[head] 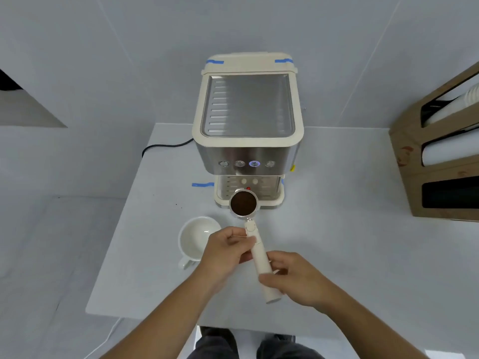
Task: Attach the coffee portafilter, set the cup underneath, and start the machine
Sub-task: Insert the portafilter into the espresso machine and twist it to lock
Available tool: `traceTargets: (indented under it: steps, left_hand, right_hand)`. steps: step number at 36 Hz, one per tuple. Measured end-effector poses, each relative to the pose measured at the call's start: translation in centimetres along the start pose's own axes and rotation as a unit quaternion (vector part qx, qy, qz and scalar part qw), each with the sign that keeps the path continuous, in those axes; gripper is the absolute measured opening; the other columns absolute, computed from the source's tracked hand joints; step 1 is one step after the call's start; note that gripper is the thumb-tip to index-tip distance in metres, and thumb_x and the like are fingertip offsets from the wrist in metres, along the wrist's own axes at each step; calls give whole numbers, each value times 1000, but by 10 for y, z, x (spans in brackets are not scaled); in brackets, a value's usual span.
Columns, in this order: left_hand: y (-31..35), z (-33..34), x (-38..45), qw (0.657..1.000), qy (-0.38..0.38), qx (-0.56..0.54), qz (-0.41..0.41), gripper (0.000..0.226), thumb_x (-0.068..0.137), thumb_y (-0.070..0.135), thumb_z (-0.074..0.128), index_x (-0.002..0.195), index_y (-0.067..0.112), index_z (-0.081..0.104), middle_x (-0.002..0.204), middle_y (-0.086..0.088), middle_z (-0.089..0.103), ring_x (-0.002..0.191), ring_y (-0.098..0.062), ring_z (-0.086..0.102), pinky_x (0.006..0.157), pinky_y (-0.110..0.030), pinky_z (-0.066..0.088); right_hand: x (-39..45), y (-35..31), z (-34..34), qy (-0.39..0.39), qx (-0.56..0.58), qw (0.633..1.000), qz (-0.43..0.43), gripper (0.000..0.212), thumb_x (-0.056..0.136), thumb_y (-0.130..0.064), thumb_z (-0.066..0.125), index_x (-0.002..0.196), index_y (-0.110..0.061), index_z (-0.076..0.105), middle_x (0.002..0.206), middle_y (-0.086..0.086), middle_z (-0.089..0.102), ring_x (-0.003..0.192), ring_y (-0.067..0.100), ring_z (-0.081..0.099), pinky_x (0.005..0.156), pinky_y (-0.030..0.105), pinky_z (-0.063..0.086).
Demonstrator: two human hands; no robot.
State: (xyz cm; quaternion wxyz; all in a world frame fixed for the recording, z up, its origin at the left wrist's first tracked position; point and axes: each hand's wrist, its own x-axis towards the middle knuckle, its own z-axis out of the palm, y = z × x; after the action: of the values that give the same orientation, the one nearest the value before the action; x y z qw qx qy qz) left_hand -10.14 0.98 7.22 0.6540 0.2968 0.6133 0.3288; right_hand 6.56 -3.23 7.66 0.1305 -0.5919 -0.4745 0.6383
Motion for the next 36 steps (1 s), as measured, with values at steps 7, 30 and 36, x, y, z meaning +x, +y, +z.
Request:
traceTargets:
  steps: [7, 30, 36]
  left_hand:
    - [10, -17, 2, 1000, 5, 17, -13, 16, 83, 1, 72, 97, -3, 67, 85, -17, 72, 71, -18, 73, 66, -26, 60]
    - [43, -45, -17, 958, 12, 267, 107, 6, 84, 22, 70, 81, 20, 75, 81, 4, 74, 80, -13, 70, 76, -26, 56]
    - [98, -48, -46, 911, 10, 296, 288, 13, 86, 20, 71, 73, 23, 72, 77, 13, 73, 69, 3, 65, 68, -7, 46]
  right_hand:
    - [13, -11, 12, -11, 67, 997, 25, 25, 85, -21, 71, 110, -23, 69, 103, 5, 75, 96, 22, 70, 80, 36, 59]
    - [22, -14, 22, -30, 176, 984, 17, 22, 86, -5, 69, 108, -3, 67, 92, 12, 70, 81, 18, 71, 77, 41, 61]
    - [29, -24, 18, -44, 212, 976, 23, 32, 82, 1, 73, 112, 2, 64, 97, 17, 71, 86, 24, 73, 71, 38, 60]
